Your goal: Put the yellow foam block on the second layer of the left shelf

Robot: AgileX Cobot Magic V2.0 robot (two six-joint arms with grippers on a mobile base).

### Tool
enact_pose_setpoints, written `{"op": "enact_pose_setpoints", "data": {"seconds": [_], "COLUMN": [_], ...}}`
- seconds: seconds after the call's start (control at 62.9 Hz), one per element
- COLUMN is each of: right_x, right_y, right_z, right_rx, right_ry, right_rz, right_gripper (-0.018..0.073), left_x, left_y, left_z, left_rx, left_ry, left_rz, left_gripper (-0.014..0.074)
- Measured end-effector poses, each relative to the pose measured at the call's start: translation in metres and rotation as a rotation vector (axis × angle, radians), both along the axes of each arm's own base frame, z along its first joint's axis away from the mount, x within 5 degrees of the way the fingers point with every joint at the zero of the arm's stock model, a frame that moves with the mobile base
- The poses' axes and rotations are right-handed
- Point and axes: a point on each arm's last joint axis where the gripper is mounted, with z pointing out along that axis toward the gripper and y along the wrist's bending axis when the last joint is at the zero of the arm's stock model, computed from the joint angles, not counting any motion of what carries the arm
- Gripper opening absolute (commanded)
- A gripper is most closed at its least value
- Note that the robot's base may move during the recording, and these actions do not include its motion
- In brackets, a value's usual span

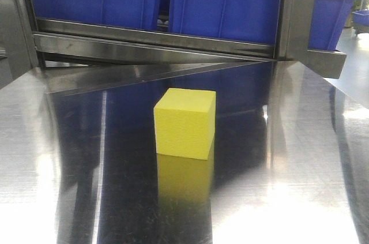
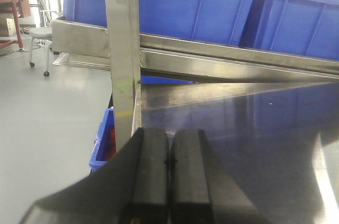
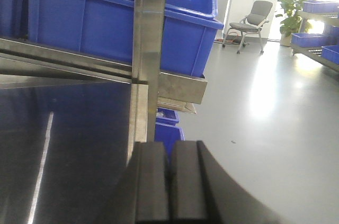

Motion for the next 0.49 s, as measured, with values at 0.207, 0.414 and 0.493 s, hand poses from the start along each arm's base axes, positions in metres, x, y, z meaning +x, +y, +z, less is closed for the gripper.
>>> {"op": "enact_pose_setpoints", "data": {"seconds": [0.207, 0.414, 0.493], "right_x": [0.0, 0.0, 0.0], "right_y": [0.0, 0.0, 0.0], "right_z": [0.0, 0.0, 0.0], "right_rx": [0.0, 0.0, 0.0], "right_ry": [0.0, 0.0, 0.0], "right_rz": [0.0, 0.0, 0.0], "right_gripper": [0.0056, 0.0056, 0.0056], "left_x": [0.0, 0.0, 0.0], "left_y": [0.0, 0.0, 0.0], "left_z": [0.0, 0.0, 0.0], "left_rx": [0.0, 0.0, 0.0], "left_ry": [0.0, 0.0, 0.0], "left_rz": [0.0, 0.0, 0.0], "left_gripper": [0.0136, 0.0136, 0.0136]}}
